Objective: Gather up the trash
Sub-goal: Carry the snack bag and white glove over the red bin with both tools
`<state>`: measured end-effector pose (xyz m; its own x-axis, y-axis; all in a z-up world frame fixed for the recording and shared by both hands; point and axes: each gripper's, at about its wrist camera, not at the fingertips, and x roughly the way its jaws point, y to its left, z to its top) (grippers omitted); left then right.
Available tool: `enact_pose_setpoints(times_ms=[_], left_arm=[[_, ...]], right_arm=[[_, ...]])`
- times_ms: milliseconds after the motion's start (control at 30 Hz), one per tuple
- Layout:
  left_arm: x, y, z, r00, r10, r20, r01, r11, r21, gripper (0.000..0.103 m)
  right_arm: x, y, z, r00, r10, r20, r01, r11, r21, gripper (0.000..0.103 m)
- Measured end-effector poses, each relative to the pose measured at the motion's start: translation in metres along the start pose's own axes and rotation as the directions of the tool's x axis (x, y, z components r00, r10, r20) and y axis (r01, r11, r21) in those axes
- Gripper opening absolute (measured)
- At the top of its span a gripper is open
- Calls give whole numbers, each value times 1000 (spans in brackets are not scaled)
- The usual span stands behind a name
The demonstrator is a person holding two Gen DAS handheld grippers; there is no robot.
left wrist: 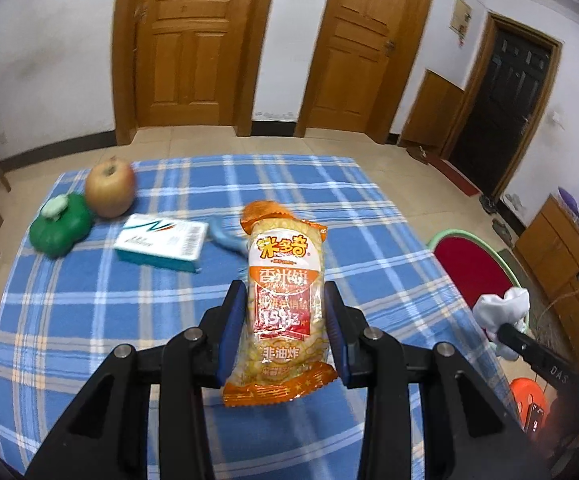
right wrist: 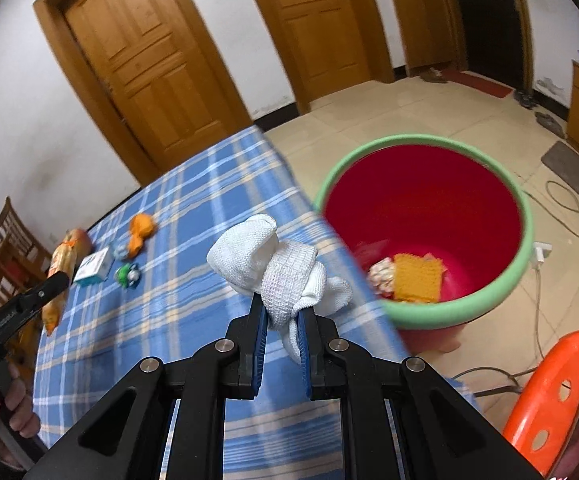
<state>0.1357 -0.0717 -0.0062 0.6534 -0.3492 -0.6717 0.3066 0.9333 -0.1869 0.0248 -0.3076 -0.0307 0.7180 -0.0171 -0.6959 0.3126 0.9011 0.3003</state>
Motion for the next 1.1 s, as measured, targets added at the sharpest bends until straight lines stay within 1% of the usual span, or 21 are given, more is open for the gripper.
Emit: enact_pose_setpoints(times_ms=[100, 167, 267, 433, 600, 733, 900, 933, 967, 1033, 1100], left_arm=[[4, -22, 5, 1000, -18, -6, 18, 999, 37, 39], [7, -35, 8, 999, -49, -18, 50, 998, 46, 39], [14, -56, 11, 994, -101, -39, 103, 993, 51, 39], [25, -92, 14, 989, -140, -42, 144, 984, 109, 39], [44, -121, 18, 972, -216, -94, 227, 966, 125, 39], [60, -141, 21, 960, -247, -129, 264, 954, 141, 39], [75, -161, 21, 954, -256, -156, 280, 948, 155, 39], [78, -163, 20, 953, -258, -161, 283, 946, 156, 39], [79, -165, 19, 952, -260, -165, 285, 945, 158, 39], [83, -169, 18, 950, -262, -171, 290, 943, 165, 39], [86, -174, 15, 948, -262, -181, 292, 941, 169, 39]], right_arm=[[-3, -14, 8, 998, -56, 25, 56, 998, -3, 14], [-4, -25, 13, 996, -81, 35, 80, 997, 8, 14], [-2, -42, 19, 995, -93, 36, 92, 995, 40, 14], [4, -66, 28, 994, -99, 38, 95, 991, 92, 14], [12, -85, 33, 993, -118, 31, 113, 985, 127, 15], [15, -100, 33, 990, -138, 36, 131, 979, 155, 18], [19, -114, 34, 988, -149, 27, 142, 973, 185, 24], [20, -117, 34, 989, -148, 26, 141, 972, 191, 25], [19, -119, 34, 989, -146, 27, 139, 971, 195, 29], [18, -122, 33, 991, -128, 31, 119, 971, 210, 33], [16, -124, 33, 993, -110, 40, 98, 970, 220, 34]])
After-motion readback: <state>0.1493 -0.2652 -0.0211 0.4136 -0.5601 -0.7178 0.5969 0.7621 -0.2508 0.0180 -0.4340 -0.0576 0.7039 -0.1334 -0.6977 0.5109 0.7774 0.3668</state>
